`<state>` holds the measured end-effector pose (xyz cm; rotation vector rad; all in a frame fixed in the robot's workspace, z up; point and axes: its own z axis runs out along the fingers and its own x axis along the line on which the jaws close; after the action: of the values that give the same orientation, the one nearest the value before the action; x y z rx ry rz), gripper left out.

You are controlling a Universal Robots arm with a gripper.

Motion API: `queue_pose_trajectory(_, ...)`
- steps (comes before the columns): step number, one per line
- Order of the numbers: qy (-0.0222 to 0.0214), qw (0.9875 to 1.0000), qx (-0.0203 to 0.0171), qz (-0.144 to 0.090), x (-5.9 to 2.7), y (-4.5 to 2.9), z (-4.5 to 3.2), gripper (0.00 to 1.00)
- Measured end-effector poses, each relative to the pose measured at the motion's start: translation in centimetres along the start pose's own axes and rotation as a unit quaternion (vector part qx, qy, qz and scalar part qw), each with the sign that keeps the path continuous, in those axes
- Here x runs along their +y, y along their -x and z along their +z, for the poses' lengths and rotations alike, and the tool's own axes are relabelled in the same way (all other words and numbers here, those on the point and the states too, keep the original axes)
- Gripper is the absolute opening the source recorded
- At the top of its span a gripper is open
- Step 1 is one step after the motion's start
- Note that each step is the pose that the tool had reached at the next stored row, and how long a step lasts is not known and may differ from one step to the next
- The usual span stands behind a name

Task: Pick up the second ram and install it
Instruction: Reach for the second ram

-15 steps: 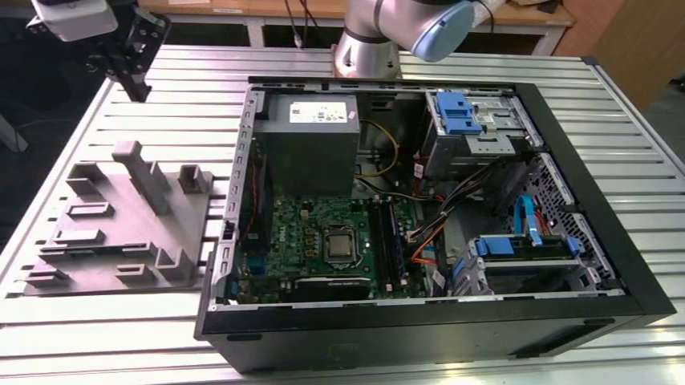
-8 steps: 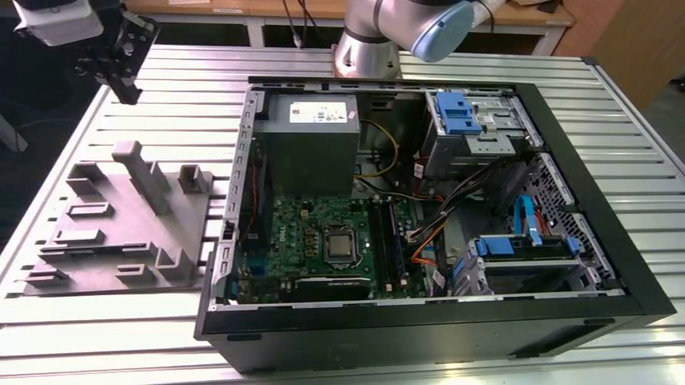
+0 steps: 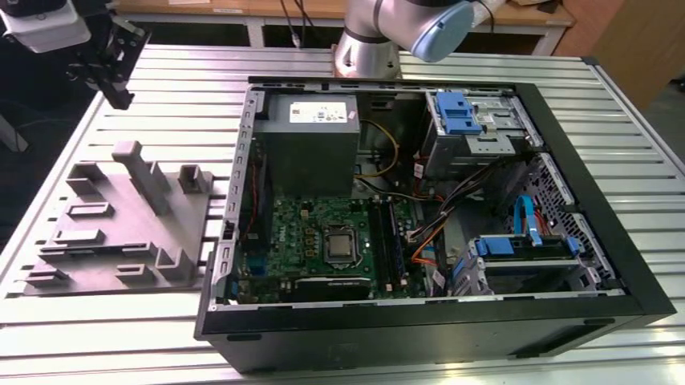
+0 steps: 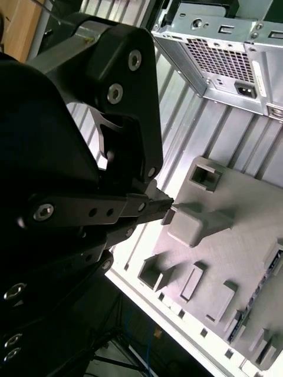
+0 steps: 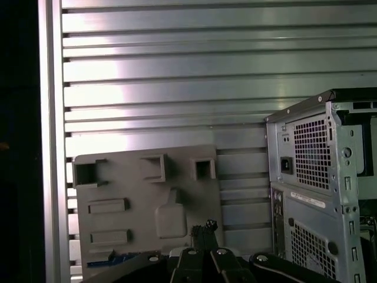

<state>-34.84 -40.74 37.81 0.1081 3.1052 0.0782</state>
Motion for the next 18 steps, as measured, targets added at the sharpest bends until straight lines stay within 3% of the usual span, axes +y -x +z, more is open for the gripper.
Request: queue_pose_trajectory(18,0.0,1.0,-0.0001,0.0,-3.2,-1.1,0.67,0.1)
